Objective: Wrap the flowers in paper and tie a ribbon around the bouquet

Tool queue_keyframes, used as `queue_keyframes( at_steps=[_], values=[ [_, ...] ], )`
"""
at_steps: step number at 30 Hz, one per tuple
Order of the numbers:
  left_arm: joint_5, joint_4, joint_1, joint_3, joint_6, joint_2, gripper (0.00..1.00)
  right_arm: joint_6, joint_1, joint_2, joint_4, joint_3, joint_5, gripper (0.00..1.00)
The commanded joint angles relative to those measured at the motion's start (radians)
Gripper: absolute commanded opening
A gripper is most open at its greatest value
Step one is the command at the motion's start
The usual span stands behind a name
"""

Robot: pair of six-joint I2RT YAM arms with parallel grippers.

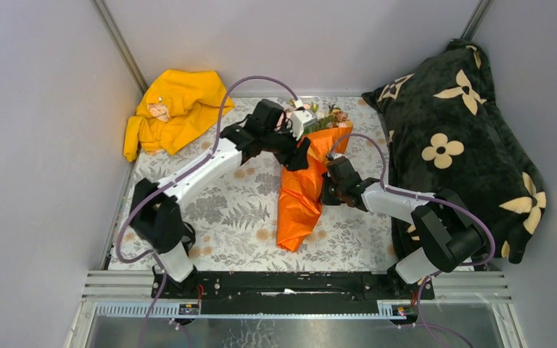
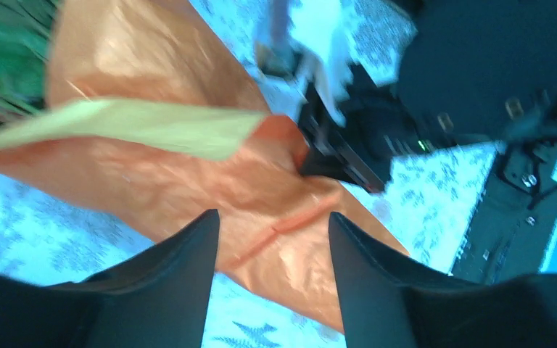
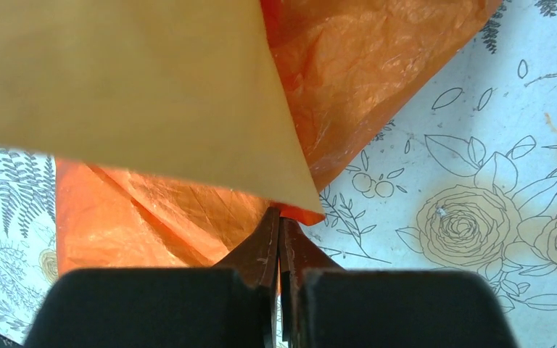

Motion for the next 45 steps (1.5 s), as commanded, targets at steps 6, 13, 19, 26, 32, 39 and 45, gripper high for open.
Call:
queue_keyframes(
  at_steps=[6,13,19,26,32,39,45],
  values=[
    [-0.239,0.09,-0.218,-0.4,0.246,-0.08,0.34,0.091,-0.045,-0.02,0.132,-0.05,-0.076,0.0],
    [-0.366,0.212,-0.422,-0.556,0.355,-0.107,0.41,0.12,-0.07,-0.031,0.167,-0.069,-0.126,0.0],
    [-0.46,0.275,-0.588,-0.668,0.408,-0.132,0.5,0.13,-0.074,-0.041,0.158,-0.069,-0.115,0.0],
    [-0.378,0.163,-0.62,-0.641,0.446,-0.155,0.51,0.122,-0.074,-0.049,0.15,-0.06,-0.12,0.0],
    [-0.189,-0.047,-0.587,-0.473,0.495,-0.266,0.56,0.123,-0.074,-0.072,0.139,-0.072,-0.115,0.0],
    [-0.306,0.197,-0.448,-0.513,0.404,-0.155,0.56,0.103,-0.074,-0.08,0.133,-0.07,-0.147,0.0],
    [-0.342,0.247,-0.482,-0.53,0.424,-0.023,0.6,0.085,-0.074,-0.082,0.129,-0.055,-0.144,0.01]
  ],
)
